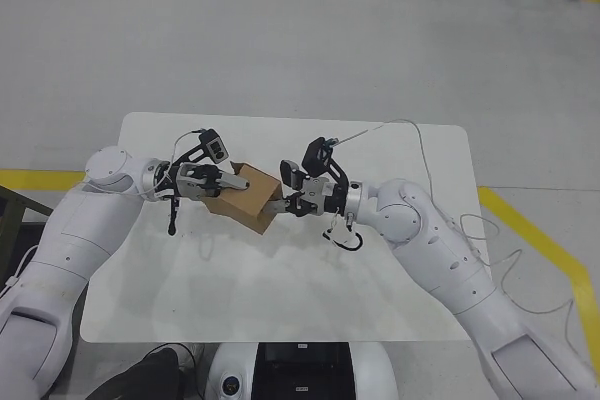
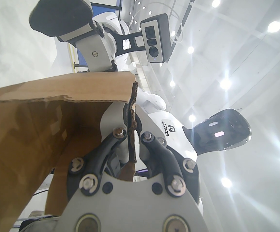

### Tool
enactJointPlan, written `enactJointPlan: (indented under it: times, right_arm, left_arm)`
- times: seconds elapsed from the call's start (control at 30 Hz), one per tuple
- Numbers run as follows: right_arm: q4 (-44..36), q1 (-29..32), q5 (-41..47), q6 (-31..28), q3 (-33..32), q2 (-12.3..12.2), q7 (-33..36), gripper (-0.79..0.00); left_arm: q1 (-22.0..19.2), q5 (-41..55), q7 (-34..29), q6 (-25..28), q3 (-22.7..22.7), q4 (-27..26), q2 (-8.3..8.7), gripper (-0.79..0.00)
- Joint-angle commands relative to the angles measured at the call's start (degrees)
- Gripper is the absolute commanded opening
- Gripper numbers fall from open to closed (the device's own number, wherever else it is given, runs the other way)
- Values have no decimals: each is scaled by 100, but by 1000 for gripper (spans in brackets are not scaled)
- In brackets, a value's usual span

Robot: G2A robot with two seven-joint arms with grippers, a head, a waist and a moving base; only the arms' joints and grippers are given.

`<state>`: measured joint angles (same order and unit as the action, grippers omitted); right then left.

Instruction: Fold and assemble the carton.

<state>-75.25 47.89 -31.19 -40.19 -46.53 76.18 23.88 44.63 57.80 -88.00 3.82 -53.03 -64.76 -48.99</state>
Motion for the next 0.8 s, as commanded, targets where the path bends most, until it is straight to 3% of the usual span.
enactJointPlan:
  times: [0.0, 0.07, 0.43, 0.77]
  right_arm:
    - [-70, 39, 44, 18, -19, -9, 64, -43]
    - [-189, 131, 74, 70, -96, -40, 135, 0]
    - [-1286, 972, -139, 307, -925, -345, 454, 0]
    - [-1685, 1024, -777, -769, -1060, -453, 395, 0]
  left_arm:
    - [-17, -92, 0, 84, -5, 40, 4, -785]
    - [-23, -126, 0, 126, 0, 88, 1, -785]
    - [-73, -233, 0, 222, 43, 139, -18, -785]
    - [-297, -1658, 28, 1274, 25, -74, 6, -785]
